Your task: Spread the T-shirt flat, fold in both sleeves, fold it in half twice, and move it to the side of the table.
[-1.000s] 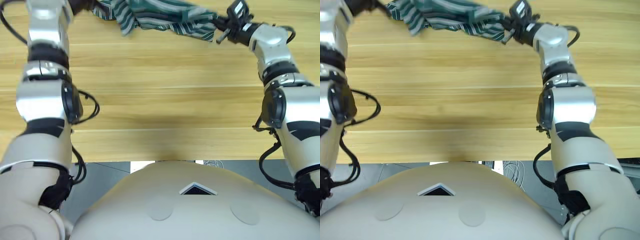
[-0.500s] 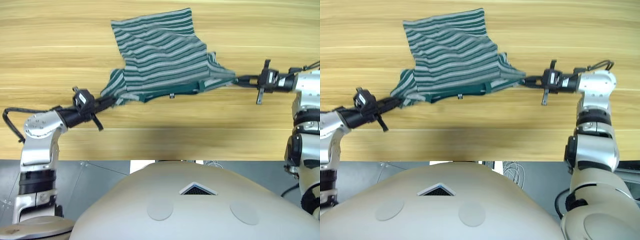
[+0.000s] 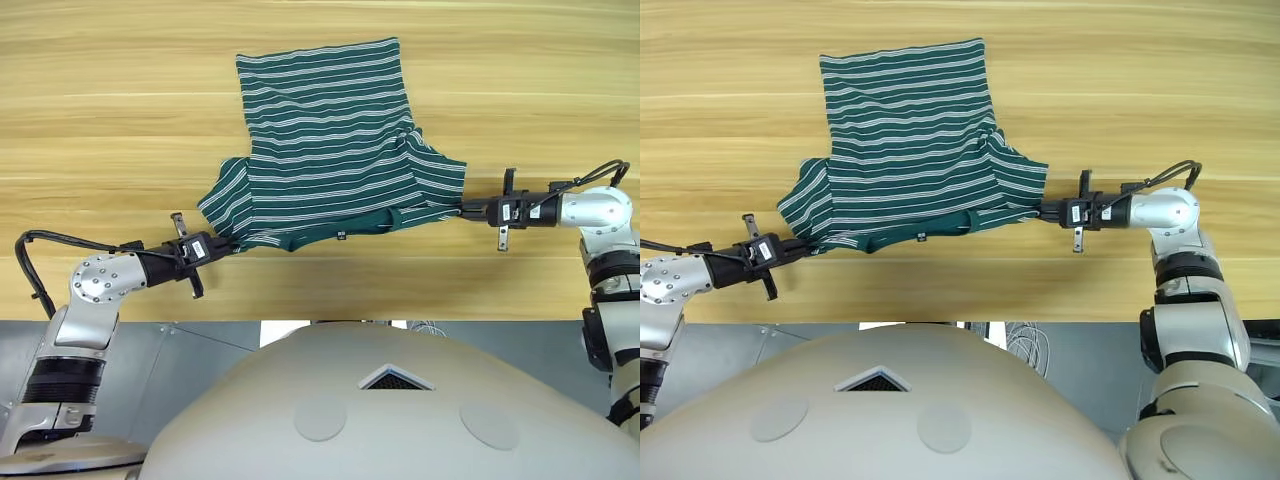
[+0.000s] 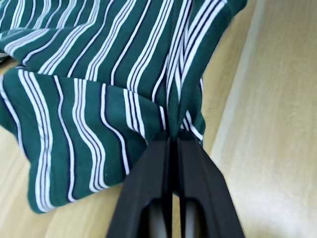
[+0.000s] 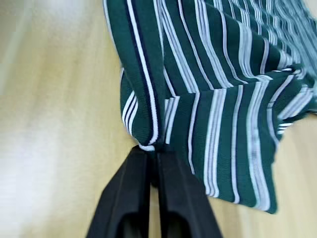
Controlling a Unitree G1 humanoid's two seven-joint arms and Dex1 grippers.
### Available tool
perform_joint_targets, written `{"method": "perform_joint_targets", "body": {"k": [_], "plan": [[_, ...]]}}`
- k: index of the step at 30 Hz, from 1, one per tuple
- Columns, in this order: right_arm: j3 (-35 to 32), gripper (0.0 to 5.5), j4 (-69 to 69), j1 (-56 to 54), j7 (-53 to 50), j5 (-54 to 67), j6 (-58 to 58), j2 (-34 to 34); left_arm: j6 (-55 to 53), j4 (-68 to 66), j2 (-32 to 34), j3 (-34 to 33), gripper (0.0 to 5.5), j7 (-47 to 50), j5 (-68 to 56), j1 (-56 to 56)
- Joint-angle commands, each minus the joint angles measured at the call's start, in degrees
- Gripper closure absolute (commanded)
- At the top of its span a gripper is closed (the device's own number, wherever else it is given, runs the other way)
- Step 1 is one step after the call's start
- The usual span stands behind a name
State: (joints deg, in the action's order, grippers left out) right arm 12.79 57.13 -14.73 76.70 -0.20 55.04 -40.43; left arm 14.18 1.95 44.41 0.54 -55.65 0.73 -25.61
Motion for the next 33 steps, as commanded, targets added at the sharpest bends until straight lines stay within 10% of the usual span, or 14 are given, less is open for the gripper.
{"method": "perform_joint_targets", "body": {"k": [1,7,16,24,33], "plan": [[4.38,4.71,-5.60,9.05,13.62,5.72,-6.58,-2.37,0.80,-0.84,1.43,1.07,5.50,0.76,1.64,0.85],[8.79,3.66,-30.47,14.21,15.79,34.33,-19.65,-13.30,3.68,-0.40,1.07,1.23,5.27,2.29,0.90,2.31],[-2.99,3.38,-25.72,0.33,14.53,37.14,-27.08,-0.09,7.06,8.59,6.54,-6.37,4.15,-11.10,-20.16,-10.82],[3.58,3.38,-19.93,-7.66,-4.28,12.98,-30.33,12.69,6.12,1.10,0.61,-24.82,4.15,-16.43,-38.75,-16.19],[7.13,3.38,1.18,-12.73,-14.57,-1.99,-30.18,19.20,-15.12,-4.48,-19.16,-17.16,4.15,9.86,-38.30,-8.65]]}}
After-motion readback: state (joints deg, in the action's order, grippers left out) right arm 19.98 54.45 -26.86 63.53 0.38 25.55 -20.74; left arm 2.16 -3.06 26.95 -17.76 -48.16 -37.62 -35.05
